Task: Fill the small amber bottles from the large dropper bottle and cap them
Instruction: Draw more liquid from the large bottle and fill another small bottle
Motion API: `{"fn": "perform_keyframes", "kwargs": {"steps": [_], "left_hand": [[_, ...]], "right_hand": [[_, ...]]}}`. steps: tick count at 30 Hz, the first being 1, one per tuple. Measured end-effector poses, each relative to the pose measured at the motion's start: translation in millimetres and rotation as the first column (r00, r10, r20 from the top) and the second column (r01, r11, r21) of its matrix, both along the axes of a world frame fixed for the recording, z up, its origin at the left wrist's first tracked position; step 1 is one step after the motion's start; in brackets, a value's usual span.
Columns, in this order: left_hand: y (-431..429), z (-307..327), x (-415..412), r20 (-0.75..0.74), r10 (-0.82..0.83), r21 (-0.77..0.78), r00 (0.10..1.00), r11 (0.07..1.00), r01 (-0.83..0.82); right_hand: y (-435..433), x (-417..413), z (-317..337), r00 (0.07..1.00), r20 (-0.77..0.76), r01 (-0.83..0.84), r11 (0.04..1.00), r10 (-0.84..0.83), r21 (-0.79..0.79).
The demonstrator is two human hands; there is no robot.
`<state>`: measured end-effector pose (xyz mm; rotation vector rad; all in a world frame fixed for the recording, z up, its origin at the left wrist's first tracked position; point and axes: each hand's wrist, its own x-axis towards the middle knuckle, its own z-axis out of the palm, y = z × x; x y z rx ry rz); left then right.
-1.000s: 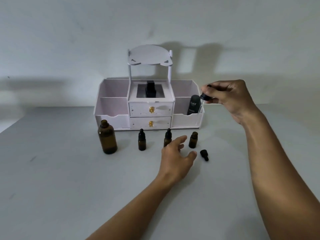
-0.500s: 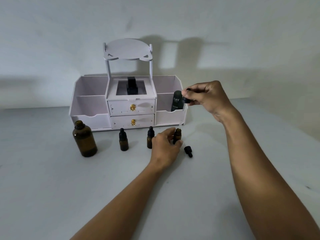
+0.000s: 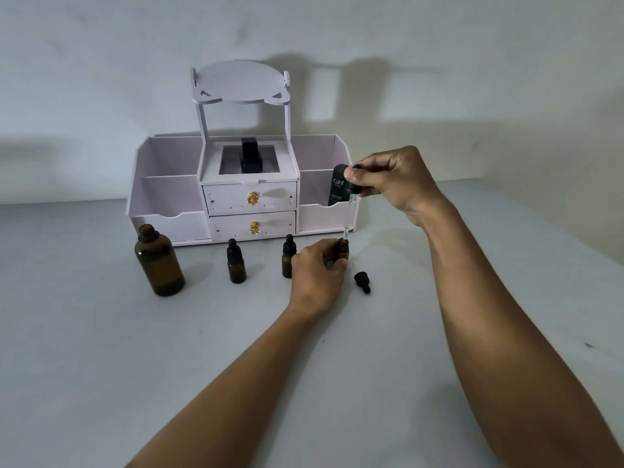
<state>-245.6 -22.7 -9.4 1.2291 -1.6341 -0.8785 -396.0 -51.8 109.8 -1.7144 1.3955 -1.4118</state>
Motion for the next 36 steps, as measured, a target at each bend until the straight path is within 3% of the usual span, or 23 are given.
{"fn": "perform_keyframes", "kwargs": {"steps": [23, 28, 36], "left_hand": [[1.7, -2.1, -2.0, -0.004, -0.012, 0.017, 1.000, 1.000, 0.012], [10.2, -1.9, 1.7, 0.029, -0.052, 0.092, 0.998, 0.995, 0.049], [51.8, 7.6, 59.0, 0.021, -0.056, -0.056, 0.998, 0.997, 0.057]], "right_hand": [[1.7, -2.4, -0.9, 0.998, -0.058, 0.038, 0.999, -0.038, 0.000], [9.1, -6.8, 11.2, 0.998, -0.021, 0.060, 0.993, -0.063, -0.105], [24.7, 12.7, 31.7, 0.990, 0.140, 0.048, 0.967, -0.013, -0.251]]}}
